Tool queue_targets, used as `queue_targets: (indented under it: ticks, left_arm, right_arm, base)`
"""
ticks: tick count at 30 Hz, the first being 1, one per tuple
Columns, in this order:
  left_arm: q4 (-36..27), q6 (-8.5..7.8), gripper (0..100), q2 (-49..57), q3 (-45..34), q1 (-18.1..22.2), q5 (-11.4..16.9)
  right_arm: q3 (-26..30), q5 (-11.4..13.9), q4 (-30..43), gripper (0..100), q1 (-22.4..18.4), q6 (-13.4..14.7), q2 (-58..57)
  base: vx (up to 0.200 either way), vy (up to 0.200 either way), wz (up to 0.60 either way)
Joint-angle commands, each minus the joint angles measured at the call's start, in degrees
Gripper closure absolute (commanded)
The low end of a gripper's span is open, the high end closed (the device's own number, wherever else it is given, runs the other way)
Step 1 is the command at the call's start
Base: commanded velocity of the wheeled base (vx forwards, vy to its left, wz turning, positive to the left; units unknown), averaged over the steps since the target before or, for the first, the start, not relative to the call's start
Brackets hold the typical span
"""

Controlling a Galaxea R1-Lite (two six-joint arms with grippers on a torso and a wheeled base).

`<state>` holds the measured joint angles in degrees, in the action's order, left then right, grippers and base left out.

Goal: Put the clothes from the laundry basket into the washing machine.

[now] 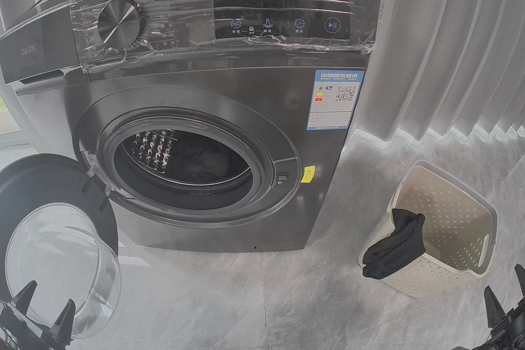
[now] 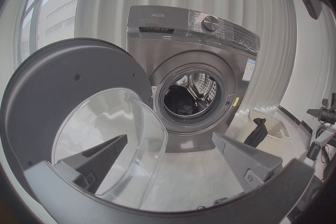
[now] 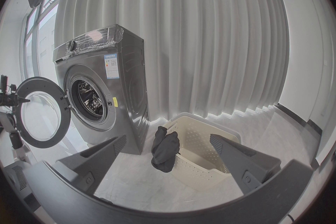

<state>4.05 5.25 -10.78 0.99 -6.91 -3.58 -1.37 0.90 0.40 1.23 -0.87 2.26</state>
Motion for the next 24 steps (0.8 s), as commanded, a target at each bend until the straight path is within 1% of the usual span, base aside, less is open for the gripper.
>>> queue_targets:
  ticks: [1, 2, 3, 4, 5, 6, 7, 8, 10, 13, 16, 18, 24]
  left_arm:
    - [-1.32, -1.04, 0, 7.96, -0.64, 6.91, 3.58]
    - [-1.32, -0.95, 0, 9.99, -0.64, 7.62, 5.61]
    - [-1.23, -0.68, 0, 10.78, -0.64, 7.62, 7.8]
    - [-1.23, -0.68, 0, 10.78, -0.64, 7.62, 7.8]
    - [-1.23, 0.02, 0, 10.69, -0.64, 7.18, 10.0]
    - [-1.23, 0.72, 0, 10.69, -0.64, 7.18, 10.0]
    - [-1.23, 0.81, 0, 10.69, -0.64, 7.18, 10.0]
    - [-1.23, 0.2, 0, 10.69, -0.64, 7.18, 10.0]
    - [-1.15, -0.42, 0, 10.69, -0.64, 7.18, 10.0]
    - [-1.15, 0.37, 0, 10.69, -0.64, 7.18, 9.82]
    - [-1.06, 0.2, 0, 10.69, -0.64, 7.18, 9.47]
    - [-1.06, -0.07, 0, 10.69, -0.64, 7.18, 8.24]
    - [-1.06, 0.02, 0, 10.69, -0.72, 7.18, 8.15]
  right_arm:
    - [-0.66, 1.38, 1.27, 0, -0.7, 1.57, -1.9]
    - [-0.66, 1.38, 1.18, 0, -0.7, 1.57, -1.9]
    - [-0.66, 1.38, 1.27, 0, -0.7, 1.57, -1.9]
    - [-0.66, 1.38, 1.18, 0, -0.62, 1.57, -1.9]
    - [-0.66, 1.3, 1.18, 0, -0.7, 1.74, -1.9]
    - [-0.66, 1.21, 1.18, 0, -0.62, 1.74, -1.9]
    - [-0.66, 1.21, 1.18, 0, -0.62, 1.92, -1.9]
    - [-0.66, 1.12, 1.18, 0, -0.62, 2.01, -1.9]
    - [-0.66, 1.03, 1.18, 0, -0.62, 2.1, -1.9]
    - [-0.66, 1.03, 1.18, 0, -0.53, 2.1, -1.9]
    - [-0.66, 1.03, 1.18, 0, -0.53, 2.1, -1.99]
    - [-0.66, 1.03, 1.18, 0, -0.53, 2.18, -1.99]
    - [-0.66, 0.94, 1.18, 0, -0.53, 2.36, -1.99]
  base:
    - [0.0, 0.0, 0.0]
    - [0.0, 0.0, 0.0]
    - [0.0, 0.0, -0.6]
    - [0.0, 0.0, -0.6]
    - [0.0, 0.0, -0.6]
    - [0.0, 0.0, -0.6]
    - [0.0, 0.0, -0.6]
    - [0.0, 0.0, -0.6]
    - [0.0, 0.0, 0.0]
    - [0.0, 0.0, 0.0]
    - [0.0, 0.0, 0.0]
    - [0.0, 0.0, 0.0]
    - [0.0, 0.0, 0.0]
